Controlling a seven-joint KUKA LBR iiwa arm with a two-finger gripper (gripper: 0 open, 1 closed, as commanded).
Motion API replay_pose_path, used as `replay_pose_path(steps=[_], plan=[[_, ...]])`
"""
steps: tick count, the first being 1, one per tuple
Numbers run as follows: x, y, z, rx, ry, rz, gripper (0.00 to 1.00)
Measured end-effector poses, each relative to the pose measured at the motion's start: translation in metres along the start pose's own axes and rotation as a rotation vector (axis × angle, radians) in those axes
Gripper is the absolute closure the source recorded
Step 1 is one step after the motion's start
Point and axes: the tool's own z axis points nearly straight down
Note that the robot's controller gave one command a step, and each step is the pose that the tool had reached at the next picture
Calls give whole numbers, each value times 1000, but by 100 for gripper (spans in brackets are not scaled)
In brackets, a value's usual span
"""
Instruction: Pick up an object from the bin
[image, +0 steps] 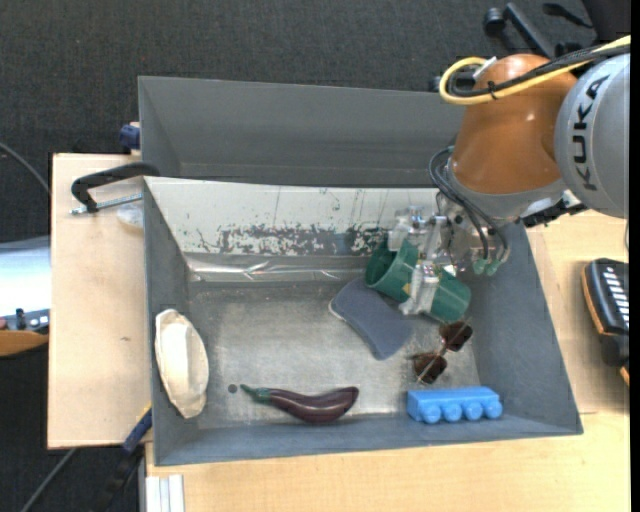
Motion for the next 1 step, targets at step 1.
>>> replay_pose_path(steps=[1], plan=[[-1,0,-5,0,-9,0,0]])
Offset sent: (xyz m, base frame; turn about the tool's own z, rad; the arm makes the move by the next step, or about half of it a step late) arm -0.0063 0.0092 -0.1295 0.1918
